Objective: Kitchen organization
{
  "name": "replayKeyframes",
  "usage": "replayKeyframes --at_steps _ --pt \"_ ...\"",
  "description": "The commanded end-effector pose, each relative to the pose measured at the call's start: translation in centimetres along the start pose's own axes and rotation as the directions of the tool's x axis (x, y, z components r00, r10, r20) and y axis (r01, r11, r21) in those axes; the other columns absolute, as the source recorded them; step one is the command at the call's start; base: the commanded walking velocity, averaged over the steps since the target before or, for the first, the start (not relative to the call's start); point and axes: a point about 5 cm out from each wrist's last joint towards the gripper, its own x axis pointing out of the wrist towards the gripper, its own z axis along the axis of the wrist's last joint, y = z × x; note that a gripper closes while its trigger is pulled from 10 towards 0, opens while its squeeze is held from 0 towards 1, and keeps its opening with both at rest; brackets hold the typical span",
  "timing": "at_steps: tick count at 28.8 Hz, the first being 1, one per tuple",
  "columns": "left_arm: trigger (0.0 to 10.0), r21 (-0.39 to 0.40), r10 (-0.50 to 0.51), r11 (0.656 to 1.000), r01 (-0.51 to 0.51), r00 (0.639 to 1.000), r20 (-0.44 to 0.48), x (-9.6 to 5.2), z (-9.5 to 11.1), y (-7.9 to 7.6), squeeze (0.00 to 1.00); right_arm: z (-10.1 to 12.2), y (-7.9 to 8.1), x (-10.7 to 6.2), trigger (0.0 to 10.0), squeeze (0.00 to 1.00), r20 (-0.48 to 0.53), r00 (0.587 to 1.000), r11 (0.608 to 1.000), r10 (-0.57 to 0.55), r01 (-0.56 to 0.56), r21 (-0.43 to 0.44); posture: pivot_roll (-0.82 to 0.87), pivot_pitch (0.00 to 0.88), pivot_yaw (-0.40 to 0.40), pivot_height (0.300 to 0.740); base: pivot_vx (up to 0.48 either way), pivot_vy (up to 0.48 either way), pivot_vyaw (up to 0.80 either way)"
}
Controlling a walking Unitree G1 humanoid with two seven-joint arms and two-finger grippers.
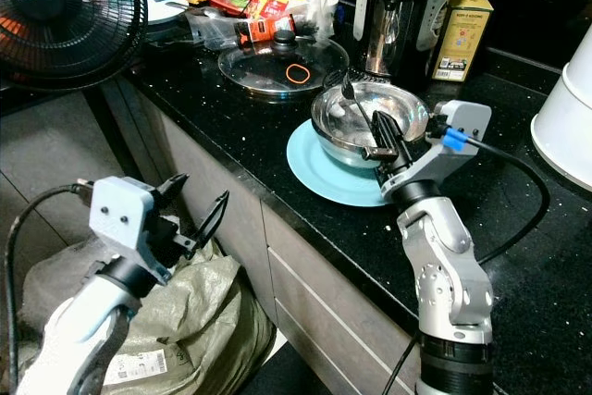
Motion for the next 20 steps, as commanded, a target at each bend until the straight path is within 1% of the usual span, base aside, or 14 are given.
replayKeyframes --at_steps 1,2,3,4,5,6,7,8,10,12,15,20 --pt "10.0 0.022 0.005 1.000 -0.005 1.000 0.003 0.2 0.2 0.7 0.00 0.8 0.1 0.0 0.0 0.00 0.029 0.999 1.000 0.015 -0.016 0.012 0.05 0.000 -0.008 0.740 0.000 0.000 0.00" --pt "10.0 0.040 0.008 0.999 -0.009 1.000 0.025 0.7 0.7 1.2 0.00 1.0 0.1 0.0 2.7 0.00 0.040 0.999 1.000 0.021 -0.022 0.018 0.05 0.000 -0.005 0.740 0.000 0.000 0.00" --pt "10.0 0.060 0.014 0.998 -0.018 0.999 0.051 1.2 1.4 1.9 0.00 1.4 0.1 0.1 4.2 0.00 0.059 0.998 0.999 0.031 -0.033 0.036 0.05 0.000 -0.003 0.740 0.000 0.000 0.00" --pt "10.0 0.072 0.018 0.997 -0.023 0.997 0.069 1.5 2.0 2.4 0.00 1.7 0.1 0.1 4.2 0.00 0.073 0.997 0.998 0.038 -0.041 0.049 0.05 0.000 -0.003 0.740 0.000 0.000 0.00" --pt "10.0 0.091 0.017 0.996 -0.025 0.996 0.088 1.8 2.5 2.9 0.00 1.9 0.1 0.1 8.7 0.00 0.084 0.995 0.997 0.048 -0.054 0.061 0.05 0.000 -0.001 0.740 0.000 0.000 0.00" --pt "10.0 0.091 0.017 0.996 -0.025 0.996 0.088 1.8 2.5 2.9 0.00 1.9 0.1 0.1 8.7 0.00 0.084 0.995 0.997 0.048 -0.054 0.061 0.05 0.000 -0.001 0.740 0.000 0.000 0.00" --pt "10.0 0.141 0.009 0.990 -0.027 0.992 0.126 2.5 3.8 3.9 0.00 2.4 0.0 0.1 10.0 0.00 0.099 0.993 0.995 0.070 -0.076 0.058 0.05 0.000 -0.001 0.740 0.000 0.000 0.00" --pt "10.0 0.170 0.007 0.985 -0.033 0.989 0.147 2.9 4.5 4.6 0.00 2.6 -0.3 0.0 10.0 0.00 0.097 0.993 0.997 0.067 -0.071 0.037 0.05 0.000 0.000 0.740 0.000 0.000 0.00" --pt "10.0 0.176 0.008 0.984 -0.035 0.988 0.151 2.9 4.6 4.7 0.00 2.6 -0.5 -0.1 10.0 0.00 0.093 0.994 0.998 0.061 -0.064 0.026 0.05 0.000 0.000 0.740 0.000 0.000 0.00" --pt "10.0 0.195 0.002 0.980 -0.032 0.988 0.153 3.1 4.8 5.0 0.00 2.7 -1.6 -0.4 10.0 0.00 0.085 0.996 1.000 0.020 -0.020 0.004 0.04 0.000 0.000 0.740 0.000 0.000 0.00" --pt "10.0 0.205 -0.005 0.978 -0.027 0.988 0.154 3.2 4.9 5.2 0.00 3.0 -2.5 -0.8 10.0 0.00 0.081 0.997 1.000 -0.010 0.011 -0.015 0.04 0.000 0.002 0.740 0.000 0.000 0.00" --pt "10.0 0.215 -0.017 0.976 -0.018 0.986 0.163 3.7 5.2 5.6 0.00 3.4 -3.2 -1.5 10.0 0.00 0.083 0.996 0.999 -0.025 0.028 -0.030 0.03 0.000 0.005 0.740 0.000 0.000 -0.75"
